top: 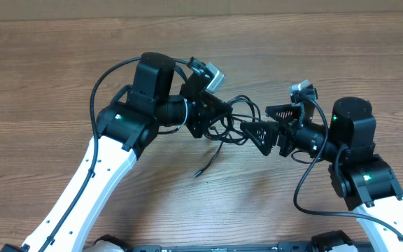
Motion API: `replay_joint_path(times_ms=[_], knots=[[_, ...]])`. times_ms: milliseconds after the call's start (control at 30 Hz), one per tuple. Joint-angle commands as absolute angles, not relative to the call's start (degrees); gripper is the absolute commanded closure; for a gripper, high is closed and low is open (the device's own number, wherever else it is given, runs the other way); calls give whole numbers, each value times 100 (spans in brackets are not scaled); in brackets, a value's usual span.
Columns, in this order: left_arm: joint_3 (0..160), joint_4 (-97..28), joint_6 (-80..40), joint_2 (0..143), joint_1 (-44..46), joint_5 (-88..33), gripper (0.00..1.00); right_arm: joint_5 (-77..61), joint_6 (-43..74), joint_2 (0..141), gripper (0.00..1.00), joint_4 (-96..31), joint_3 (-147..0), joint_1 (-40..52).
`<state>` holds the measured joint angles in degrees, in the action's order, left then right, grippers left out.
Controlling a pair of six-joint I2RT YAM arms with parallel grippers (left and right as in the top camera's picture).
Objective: Untangle cables
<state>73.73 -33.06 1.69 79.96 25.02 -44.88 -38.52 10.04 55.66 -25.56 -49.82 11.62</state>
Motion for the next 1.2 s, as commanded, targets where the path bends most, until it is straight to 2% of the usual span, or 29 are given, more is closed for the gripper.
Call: replay_joint_path(times_ms=[0,133,233,500,767,967,1167], knots=[[7430,-3280,878,7970,2471,-5472,96,-3428,919,5537,0,-2545,-5033,1149],[7430,-3273,1232,7970,2471,-6757,96,-1684,1997,5537,0,-2746,-5033,1149],[7430,-3271,1503,7970,2477,-7660,96,-878,2641,5537,0,-2738,-5033,1149],[7430,-2987,1675,7970,2464,-9021,96,438,2724,5537,0,-3127,-5033,1149],[7437,-2932,1487,7795,2032,-9063,96,1291,2722,5537,0,-3575,-5033,1149],[7437,-2936,609,7780,1055,-9063,96,1455,2569,5651,0,-3675,-5030,1149],[7437,-2967,211,7780,449,-9063,96,1455,2204,5975,0,-3677,-5030,1149]])
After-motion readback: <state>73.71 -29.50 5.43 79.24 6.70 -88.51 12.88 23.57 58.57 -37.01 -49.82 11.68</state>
